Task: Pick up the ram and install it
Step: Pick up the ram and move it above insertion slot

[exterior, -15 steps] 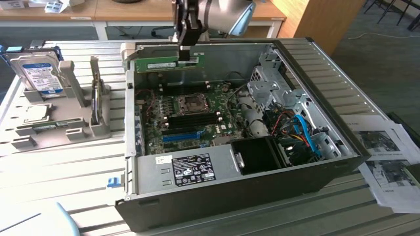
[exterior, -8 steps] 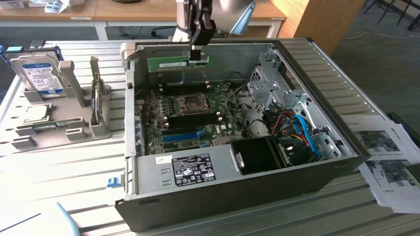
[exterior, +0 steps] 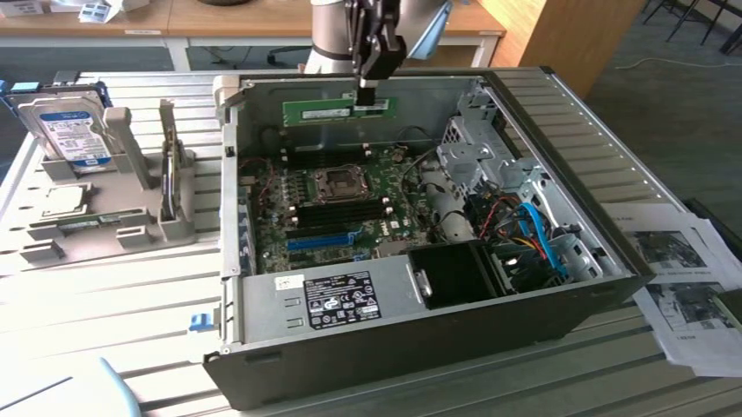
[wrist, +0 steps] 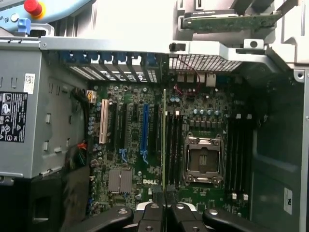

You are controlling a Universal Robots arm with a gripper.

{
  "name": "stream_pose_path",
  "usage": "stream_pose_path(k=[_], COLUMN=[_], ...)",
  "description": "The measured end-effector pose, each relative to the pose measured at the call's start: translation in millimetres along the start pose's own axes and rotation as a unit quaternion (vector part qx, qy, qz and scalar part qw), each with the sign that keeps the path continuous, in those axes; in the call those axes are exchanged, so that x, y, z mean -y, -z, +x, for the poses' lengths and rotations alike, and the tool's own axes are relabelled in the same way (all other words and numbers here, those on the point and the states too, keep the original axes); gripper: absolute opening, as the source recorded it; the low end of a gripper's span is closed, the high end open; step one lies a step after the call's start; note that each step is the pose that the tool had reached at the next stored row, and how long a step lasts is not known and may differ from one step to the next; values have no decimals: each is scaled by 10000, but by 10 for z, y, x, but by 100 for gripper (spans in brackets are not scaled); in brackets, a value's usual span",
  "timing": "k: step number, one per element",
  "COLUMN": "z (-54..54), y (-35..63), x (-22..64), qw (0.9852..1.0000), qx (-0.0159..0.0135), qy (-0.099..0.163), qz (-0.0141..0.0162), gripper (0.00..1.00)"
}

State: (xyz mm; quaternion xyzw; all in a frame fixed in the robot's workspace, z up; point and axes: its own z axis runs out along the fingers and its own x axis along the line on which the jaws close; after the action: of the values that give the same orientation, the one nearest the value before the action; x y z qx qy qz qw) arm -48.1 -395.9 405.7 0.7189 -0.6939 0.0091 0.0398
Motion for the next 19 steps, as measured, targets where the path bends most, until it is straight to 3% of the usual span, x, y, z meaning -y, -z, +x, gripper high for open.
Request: stream_pose_path(k=[4, 12, 19], z=[3, 1, -3], y=[3, -14, -79], x=[78, 81, 84], qw=[10000, 10000, 10000], qx=[1, 3, 24], qy=[0, 0, -1], qz=[0, 3, 25], gripper=[11, 11, 11])
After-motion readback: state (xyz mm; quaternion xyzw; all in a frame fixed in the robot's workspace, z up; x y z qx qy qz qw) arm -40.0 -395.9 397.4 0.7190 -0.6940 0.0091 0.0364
